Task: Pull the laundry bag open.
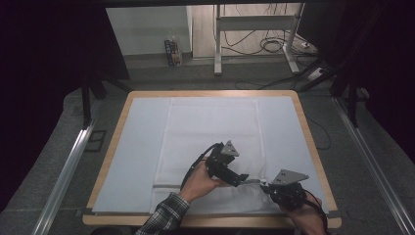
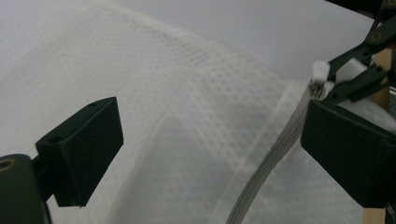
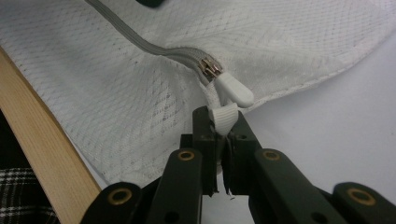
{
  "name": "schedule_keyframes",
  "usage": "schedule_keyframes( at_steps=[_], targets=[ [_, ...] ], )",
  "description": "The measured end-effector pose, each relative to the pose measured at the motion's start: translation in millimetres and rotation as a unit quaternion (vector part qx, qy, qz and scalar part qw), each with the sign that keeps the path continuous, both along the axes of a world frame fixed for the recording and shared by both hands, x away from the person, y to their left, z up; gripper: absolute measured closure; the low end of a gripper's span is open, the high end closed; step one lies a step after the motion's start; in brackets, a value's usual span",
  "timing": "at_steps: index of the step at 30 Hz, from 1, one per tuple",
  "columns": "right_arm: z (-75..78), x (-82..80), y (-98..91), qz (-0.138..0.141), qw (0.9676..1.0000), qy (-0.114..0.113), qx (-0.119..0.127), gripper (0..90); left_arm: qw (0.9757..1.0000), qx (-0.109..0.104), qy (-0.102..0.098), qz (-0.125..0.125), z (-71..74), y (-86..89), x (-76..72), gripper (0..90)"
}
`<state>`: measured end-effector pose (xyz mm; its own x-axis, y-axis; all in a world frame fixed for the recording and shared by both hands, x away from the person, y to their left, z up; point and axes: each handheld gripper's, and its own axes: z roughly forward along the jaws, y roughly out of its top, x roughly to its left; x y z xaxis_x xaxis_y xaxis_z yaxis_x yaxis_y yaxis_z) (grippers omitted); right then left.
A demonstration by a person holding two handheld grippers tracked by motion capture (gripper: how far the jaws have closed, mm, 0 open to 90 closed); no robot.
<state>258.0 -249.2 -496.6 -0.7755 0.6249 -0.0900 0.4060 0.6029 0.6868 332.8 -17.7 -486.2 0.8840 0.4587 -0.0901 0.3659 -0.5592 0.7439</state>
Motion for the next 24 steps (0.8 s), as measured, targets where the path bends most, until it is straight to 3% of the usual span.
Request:
schedule_keyframes(
  at_steps=[3, 8, 9, 15, 20, 24],
  targets=[
    [0.1, -0.5, 0.8, 0.001, 1.0000, -0.001, -0.002, 83.9, 0.9999, 0.001, 0.000, -0.014, 0.2, -18.7, 2.2, 5.4],
    [0.2, -0.8, 1.3, 0.001, 1.0000, -0.003, -0.005, 83.8, 0.9997, 0.000, -0.003, -0.023, 0.7, -32.2, 3.4, 4.9],
    [0.3, -1.0, 1.4, 0.001, 1.0000, -0.003, -0.005, 83.8, 0.9997, -0.018, 0.002, -0.015, -0.3, -36.7, 1.9, 4.8],
    [0.6, -1.3, 1.9, 0.001, 1.0000, -0.004, -0.007, 83.8, 0.9995, -0.005, 0.000, -0.032, -0.9, -44.4, 3.3, 4.7],
    [1.4, -2.1, 2.6, 0.001, 0.9999, -0.007, -0.010, 83.7, 0.9998, 0.002, 0.000, -0.021, -3.4, -51.0, 3.7, 4.9],
    [1.6, -2.2, 2.6, -0.002, 0.9999, -0.010, -0.013, 83.7, 0.9997, 0.018, -0.016, -0.011, -2.3, -50.8, 2.5, 5.0]
  ],
)
